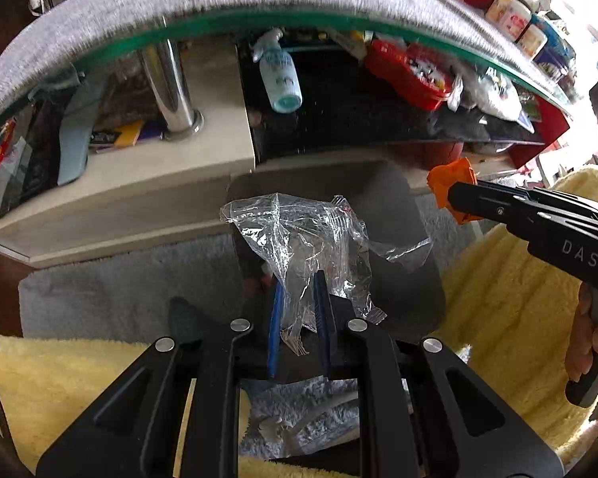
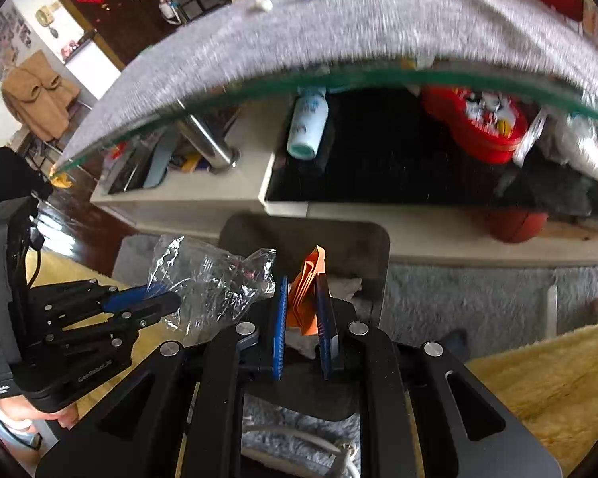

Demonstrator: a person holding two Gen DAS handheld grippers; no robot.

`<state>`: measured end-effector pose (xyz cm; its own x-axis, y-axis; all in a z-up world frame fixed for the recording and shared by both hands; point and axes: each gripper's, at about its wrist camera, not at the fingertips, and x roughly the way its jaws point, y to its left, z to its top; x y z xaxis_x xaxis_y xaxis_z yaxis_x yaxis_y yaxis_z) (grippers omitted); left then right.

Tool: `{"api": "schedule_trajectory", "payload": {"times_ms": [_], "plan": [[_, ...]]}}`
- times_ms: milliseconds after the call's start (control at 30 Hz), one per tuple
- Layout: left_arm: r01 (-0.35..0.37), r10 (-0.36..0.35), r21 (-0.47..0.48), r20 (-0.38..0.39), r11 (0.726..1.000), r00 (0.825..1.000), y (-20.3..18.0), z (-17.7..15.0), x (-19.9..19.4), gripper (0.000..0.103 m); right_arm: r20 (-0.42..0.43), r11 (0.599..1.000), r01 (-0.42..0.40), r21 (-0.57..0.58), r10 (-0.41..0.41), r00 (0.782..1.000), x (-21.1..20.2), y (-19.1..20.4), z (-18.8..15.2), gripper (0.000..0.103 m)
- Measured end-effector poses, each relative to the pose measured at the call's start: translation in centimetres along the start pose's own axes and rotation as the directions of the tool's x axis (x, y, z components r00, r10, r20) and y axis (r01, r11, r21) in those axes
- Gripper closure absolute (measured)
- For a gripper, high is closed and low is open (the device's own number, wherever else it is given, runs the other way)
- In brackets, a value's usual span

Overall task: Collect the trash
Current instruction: 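Carry the bag and cone down into the grey bin and open both tools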

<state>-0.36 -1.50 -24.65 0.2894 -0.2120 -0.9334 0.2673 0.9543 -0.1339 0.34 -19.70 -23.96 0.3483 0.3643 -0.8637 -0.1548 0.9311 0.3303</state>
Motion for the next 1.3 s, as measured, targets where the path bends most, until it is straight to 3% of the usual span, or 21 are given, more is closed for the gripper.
{"api": "schedule_trajectory", "payload": {"times_ms": [467, 600, 700, 867, 967, 1000, 1033, 1100, 1200, 1300], "plan": [[0.019, -0.017, 0.020, -0.071, 1.000, 0.997, -0.6, -0.6, 2.0, 0.086, -0.069, 1.000, 0.004, 0.025, -0.003, 0.998, 2.1, -0.7, -0.5, 0.085], [0.024, -0.021, 0.030, -0.100, 0.999, 0.995, -0.9, -0.8, 2.7, 0.081, -0.080, 0.999, 0.005, 0.032, -0.002, 0.997, 2.5, -0.9, -0.5, 0.085], [0.019, -0.016, 0.026, -0.107, 0.999, 0.994, -0.9, -0.8, 2.9, 0.071, -0.087, 0.999, 0.008, 0.039, -0.005, 0.996, 2.7, -1.0, -0.4, 0.084], [0.016, -0.015, 0.012, -0.100, 1.000, 0.995, -0.5, -0.6, 2.7, 0.064, -0.089, 0.999, 0.016, 0.052, -0.012, 0.996, 2.8, -1.3, -0.2, 0.073], [0.010, -0.009, 0.003, -0.092, 1.000, 0.996, -0.2, -0.4, 2.5, 0.060, -0.084, 0.998, 0.023, 0.055, -0.019, 0.996, 2.8, -1.4, -0.1, 0.053], [0.007, -0.007, 0.002, -0.090, 1.000, 0.996, -0.2, -0.3, 2.4, 0.057, -0.078, 0.998, 0.027, 0.056, -0.023, 0.997, 2.7, -1.4, -0.1, 0.041], [0.004, -0.004, -0.001, -0.086, 1.000, 0.996, -0.1, -0.3, 2.4, 0.056, -0.072, 0.998, 0.030, 0.058, -0.026, 0.997, 2.6, -1.4, 0.0, 0.037], [-0.008, 0.007, -0.005, -0.077, 1.000, 0.997, 0.2, -0.1, 2.1, 0.052, -0.066, 0.997, 0.034, 0.065, -0.030, 0.997, 2.5, -1.7, 0.1, 0.037], [-0.017, 0.016, -0.013, -0.065, 1.000, 0.998, 0.5, 0.1, 1.8, 0.047, -0.052, 0.996, 0.049, 0.078, -0.045, 0.998, 2.2, -2.0, 0.3, 0.026], [-0.023, 0.022, -0.019, -0.050, 1.000, 0.998, 0.9, 0.4, 1.2, 0.046, -0.038, 0.995, 0.045, 0.091, -0.041, 0.998, 1.5, -2.1, 0.8, 0.026]]}}
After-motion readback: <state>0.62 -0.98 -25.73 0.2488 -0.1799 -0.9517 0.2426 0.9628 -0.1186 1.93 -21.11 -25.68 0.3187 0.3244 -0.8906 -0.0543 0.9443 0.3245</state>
